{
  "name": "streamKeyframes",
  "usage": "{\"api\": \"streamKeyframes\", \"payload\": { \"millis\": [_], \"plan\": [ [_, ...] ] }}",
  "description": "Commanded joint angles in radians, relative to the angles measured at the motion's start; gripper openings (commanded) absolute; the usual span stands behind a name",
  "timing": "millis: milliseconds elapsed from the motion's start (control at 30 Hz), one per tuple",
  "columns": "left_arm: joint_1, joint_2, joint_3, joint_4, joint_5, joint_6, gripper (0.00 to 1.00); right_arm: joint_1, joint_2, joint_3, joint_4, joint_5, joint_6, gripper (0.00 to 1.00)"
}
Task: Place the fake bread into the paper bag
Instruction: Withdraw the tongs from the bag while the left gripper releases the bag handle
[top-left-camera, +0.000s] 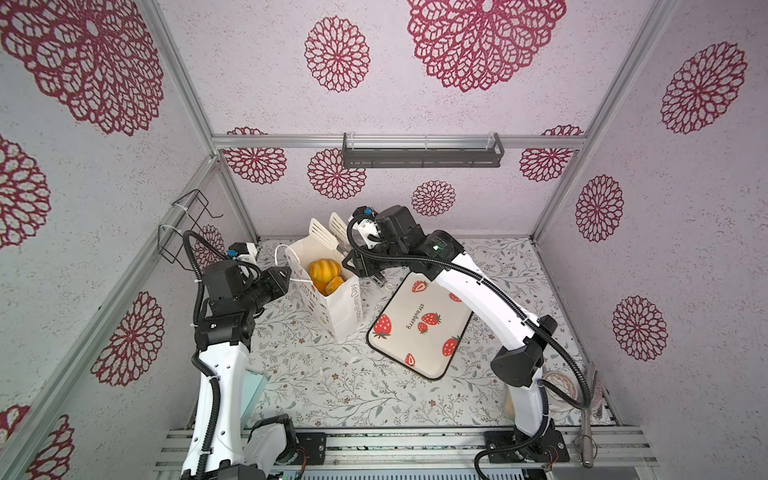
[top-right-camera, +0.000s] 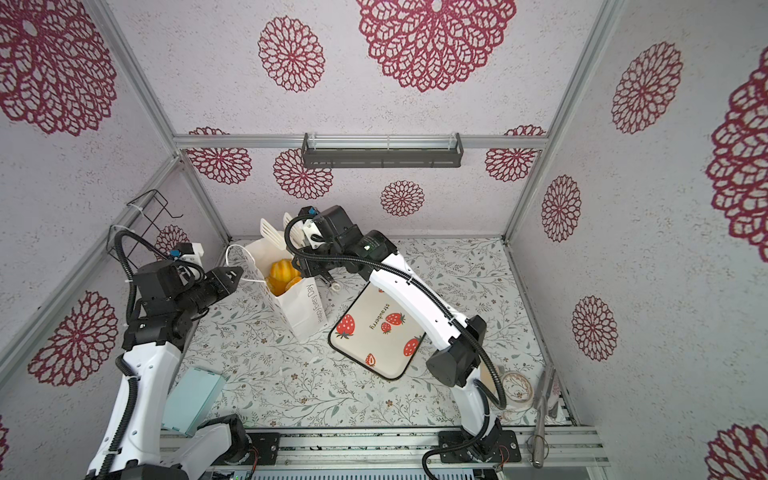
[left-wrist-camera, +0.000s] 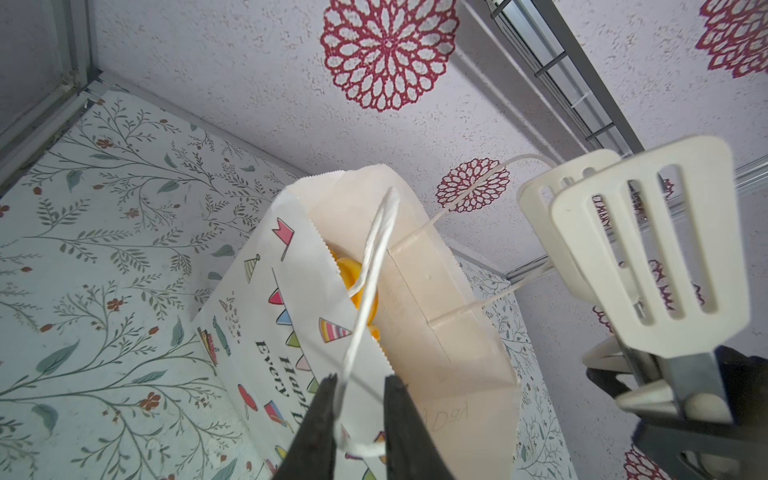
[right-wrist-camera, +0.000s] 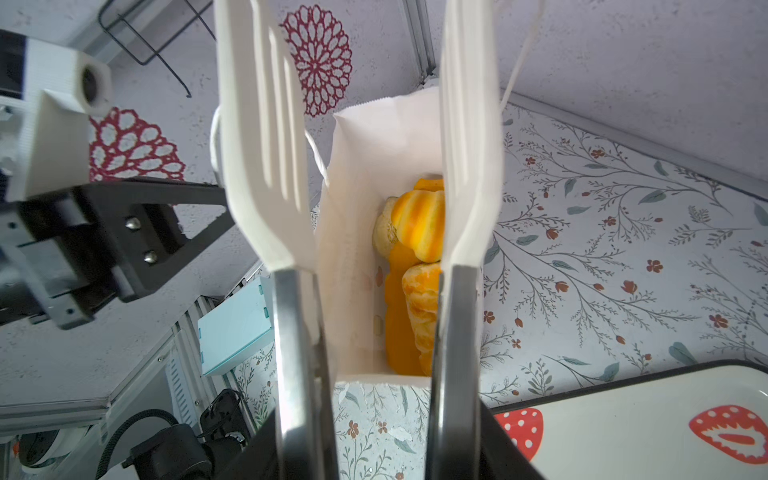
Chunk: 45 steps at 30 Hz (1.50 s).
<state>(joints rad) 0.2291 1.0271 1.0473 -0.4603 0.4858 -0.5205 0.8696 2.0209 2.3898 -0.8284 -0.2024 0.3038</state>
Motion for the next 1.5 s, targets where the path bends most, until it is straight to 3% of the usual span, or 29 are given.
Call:
{"api": "streamKeyframes", "payload": {
  "millis": [0,267,600,800,900,967,1467],
  "plan": [
    [-0.007,-0.022,0.011,0.012,0.006,-0.011,0.32,0.004,-0.089,0.045,0.028,0.031,-0.031,0.51],
    [-0.018,-0.055,0.014,-0.008,0.005,-0.013,0.59,0.004,-0.187,-0.061,0.064,0.049,-0.046,0.51],
    [-0.029,-0.109,-0.006,-0.092,-0.015,0.020,0.69,-0.032,-0.387,-0.321,0.169,0.087,-0.031,0.51],
    [-0.044,-0.154,-0.025,-0.164,-0.016,0.045,0.73,-0.121,-0.529,-0.542,0.246,0.086,0.019,0.51],
    [-0.050,-0.177,-0.046,-0.188,-0.016,0.051,0.91,-0.179,-0.597,-0.668,0.289,0.075,0.051,0.51],
    [-0.053,-0.188,-0.049,-0.215,-0.028,0.060,0.98,-0.218,-0.642,-0.749,0.312,0.069,0.068,0.51],
    [-0.067,-0.154,-0.046,-0.388,-0.130,0.124,0.97,-0.568,-0.857,-1.129,0.343,-0.021,0.146,0.50]
  ]
}}
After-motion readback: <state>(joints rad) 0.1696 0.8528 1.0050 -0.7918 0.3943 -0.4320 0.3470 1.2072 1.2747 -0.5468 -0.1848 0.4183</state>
